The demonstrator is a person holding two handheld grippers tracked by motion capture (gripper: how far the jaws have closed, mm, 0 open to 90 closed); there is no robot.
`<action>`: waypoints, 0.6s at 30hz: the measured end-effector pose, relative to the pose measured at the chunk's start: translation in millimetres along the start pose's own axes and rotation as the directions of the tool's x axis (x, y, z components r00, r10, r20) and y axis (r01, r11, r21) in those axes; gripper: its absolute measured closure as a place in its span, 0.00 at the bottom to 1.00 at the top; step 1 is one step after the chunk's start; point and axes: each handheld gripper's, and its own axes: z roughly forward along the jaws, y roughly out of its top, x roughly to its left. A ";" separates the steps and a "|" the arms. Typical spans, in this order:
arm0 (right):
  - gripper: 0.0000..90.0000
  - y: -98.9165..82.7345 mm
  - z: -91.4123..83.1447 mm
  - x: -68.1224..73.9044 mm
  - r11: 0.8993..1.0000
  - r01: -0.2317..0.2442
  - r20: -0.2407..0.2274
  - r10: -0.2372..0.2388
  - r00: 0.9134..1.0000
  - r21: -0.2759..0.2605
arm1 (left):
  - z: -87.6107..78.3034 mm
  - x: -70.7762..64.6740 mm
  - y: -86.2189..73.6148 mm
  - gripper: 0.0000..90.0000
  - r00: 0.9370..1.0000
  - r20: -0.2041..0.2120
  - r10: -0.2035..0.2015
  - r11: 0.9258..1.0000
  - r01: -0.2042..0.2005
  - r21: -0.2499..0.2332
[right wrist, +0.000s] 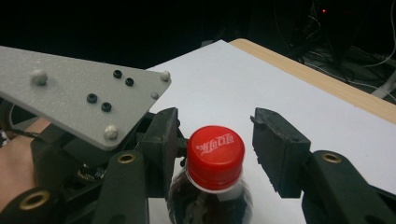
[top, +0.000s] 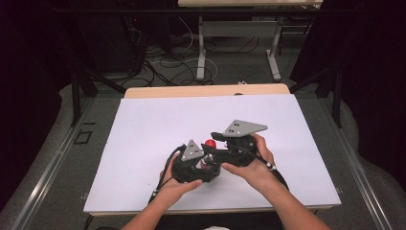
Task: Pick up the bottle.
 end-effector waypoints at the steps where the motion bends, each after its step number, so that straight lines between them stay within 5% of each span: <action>1: 0.57 -0.9 2.6 0.7 1.000 -0.003 0.007 0.003 1.000 -0.006 | -0.2 -0.4 0.0 0.34 1.000 0.000 0.002 1.000 -0.002 0.000; 6: 0.67 -1.6 6.3 1.2 1.000 0.003 0.017 -0.003 1.000 0.026 | -2.2 0.5 0.3 0.33 1.000 0.003 0.010 1.000 -0.010 0.005; 12: 0.68 3.1 6.5 -11.3 0.997 0.055 -0.108 -0.049 0.993 0.047 | -3.0 0.2 0.8 0.33 1.000 0.003 0.014 1.000 -0.014 -0.002; 16: 0.68 8.4 7.6 -26.7 0.989 0.121 -0.244 -0.099 0.965 0.080 | -2.7 -1.7 0.4 0.33 1.000 0.021 0.006 1.000 -0.006 -0.007; 18: 0.68 10.4 8.9 -32.7 0.985 0.161 -0.308 -0.132 0.942 0.070 | -2.5 -1.9 0.6 0.33 1.000 0.021 0.009 1.000 -0.009 -0.012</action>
